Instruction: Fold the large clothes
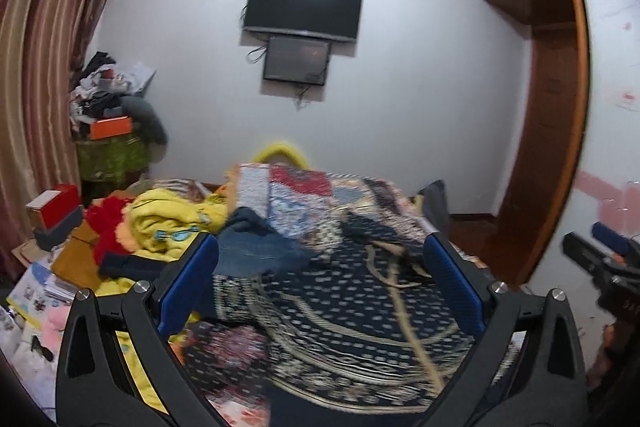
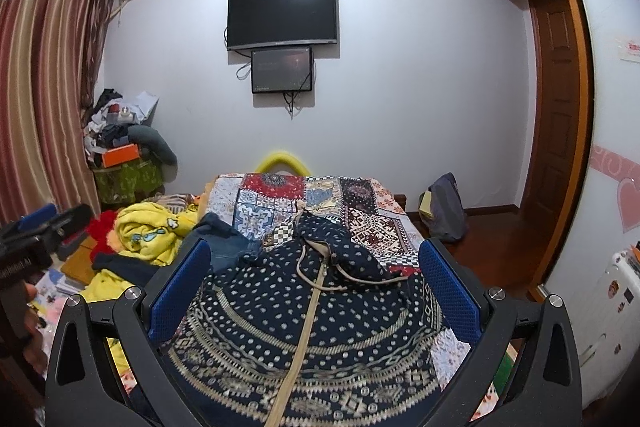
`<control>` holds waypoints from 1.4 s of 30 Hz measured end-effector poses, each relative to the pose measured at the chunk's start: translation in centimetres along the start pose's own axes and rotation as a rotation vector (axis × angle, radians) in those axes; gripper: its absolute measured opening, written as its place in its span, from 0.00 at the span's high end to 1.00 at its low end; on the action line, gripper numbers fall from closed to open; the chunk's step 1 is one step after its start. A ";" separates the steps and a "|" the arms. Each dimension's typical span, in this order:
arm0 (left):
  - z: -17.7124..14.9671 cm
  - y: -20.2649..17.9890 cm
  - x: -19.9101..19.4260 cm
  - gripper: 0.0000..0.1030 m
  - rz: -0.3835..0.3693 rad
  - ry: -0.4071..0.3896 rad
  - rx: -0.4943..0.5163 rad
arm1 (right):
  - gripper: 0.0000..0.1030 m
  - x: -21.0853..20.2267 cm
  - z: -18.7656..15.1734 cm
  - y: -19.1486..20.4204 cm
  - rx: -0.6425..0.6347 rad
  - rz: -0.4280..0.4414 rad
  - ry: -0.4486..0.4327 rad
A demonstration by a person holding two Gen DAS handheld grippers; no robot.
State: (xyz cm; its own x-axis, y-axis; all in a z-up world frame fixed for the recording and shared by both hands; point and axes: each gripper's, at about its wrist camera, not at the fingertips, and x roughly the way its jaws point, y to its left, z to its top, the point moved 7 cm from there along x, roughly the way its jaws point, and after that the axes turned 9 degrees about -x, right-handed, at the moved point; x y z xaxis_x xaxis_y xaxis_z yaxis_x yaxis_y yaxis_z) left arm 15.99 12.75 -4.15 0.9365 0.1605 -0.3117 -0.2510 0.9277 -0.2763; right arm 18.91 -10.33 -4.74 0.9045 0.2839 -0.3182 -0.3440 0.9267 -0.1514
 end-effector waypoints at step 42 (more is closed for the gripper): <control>-13.9 37.2 29.5 0.48 0.218 0.591 -0.672 | 0.00 25.2 -9.0 2.7 -0.141 0.057 0.473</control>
State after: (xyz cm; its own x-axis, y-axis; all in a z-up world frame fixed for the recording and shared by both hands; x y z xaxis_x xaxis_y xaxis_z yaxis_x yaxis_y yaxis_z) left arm 30.91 47.28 -36.22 0.6210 -0.0610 -0.7814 -0.6696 0.4768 -0.5694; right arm 38.56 -2.90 -21.60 0.6811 0.1600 -0.7145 -0.4501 0.8612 -0.2362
